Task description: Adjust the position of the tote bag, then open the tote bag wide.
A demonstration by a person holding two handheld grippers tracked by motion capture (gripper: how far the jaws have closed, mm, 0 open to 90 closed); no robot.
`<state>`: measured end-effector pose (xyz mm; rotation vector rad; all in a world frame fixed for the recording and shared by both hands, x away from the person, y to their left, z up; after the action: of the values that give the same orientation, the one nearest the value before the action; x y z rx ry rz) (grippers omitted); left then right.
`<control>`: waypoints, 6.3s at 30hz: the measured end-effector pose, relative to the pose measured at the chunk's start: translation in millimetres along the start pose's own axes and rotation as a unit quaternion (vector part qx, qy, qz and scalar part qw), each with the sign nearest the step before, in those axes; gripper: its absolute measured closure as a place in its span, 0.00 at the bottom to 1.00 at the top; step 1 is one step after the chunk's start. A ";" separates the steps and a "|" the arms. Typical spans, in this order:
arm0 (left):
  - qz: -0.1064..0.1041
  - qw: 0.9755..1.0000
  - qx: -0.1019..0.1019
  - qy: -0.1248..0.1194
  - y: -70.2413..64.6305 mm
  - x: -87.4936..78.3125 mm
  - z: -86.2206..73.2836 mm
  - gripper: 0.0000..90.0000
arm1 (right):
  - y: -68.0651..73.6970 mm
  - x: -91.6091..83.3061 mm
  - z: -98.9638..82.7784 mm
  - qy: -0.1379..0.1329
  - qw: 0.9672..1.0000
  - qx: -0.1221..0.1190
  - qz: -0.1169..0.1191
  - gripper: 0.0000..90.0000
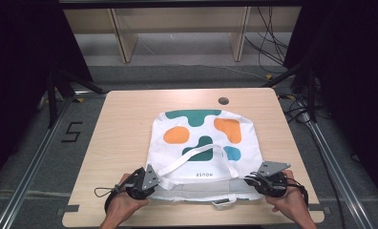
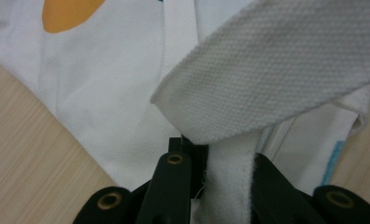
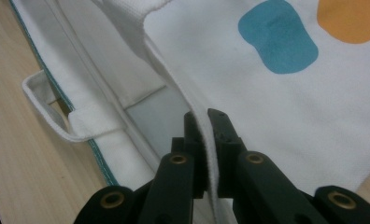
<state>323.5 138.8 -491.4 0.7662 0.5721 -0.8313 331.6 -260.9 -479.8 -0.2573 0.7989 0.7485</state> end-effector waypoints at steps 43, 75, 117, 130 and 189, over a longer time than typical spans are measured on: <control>-0.042 0.997 0.053 0.035 78.3 -67.8 73.8 0.96 | -14.7 -75.0 119.5 0.037 0.997 -0.070 0.017 0.98; -0.070 0.988 0.086 0.111 126.2 -91.6 130.7 0.96 | -24.8 -105.5 177.1 0.044 0.995 -0.091 -0.019 0.98; -0.022 0.982 0.130 0.138 149.7 -152.1 198.2 0.97 | -32.4 -163.7 241.8 0.016 0.992 -0.111 -0.065 0.98; -0.022 0.984 0.119 0.131 152.5 -176.9 203.2 0.97 | -22.7 -175.6 248.4 -0.009 0.989 -0.129 -0.067 0.99; 0.000 0.990 0.082 0.118 177.8 -129.3 198.1 0.97 | -47.2 -149.4 255.2 -0.004 0.991 -0.087 -0.098 0.99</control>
<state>427.3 118.1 -215.0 1.0236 0.7200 -0.7991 436.8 -249.4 -199.6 -0.4815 0.6895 0.6340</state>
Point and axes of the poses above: each handheld gripper's, and its own axes: x roughly forward along the jaws, z roughly out of its top, y roughly to its left, the point moved 1 cm from there along x, roughly forward along the jaws, and after that the axes turned 11 degrees about x, right-handed, at the moved point
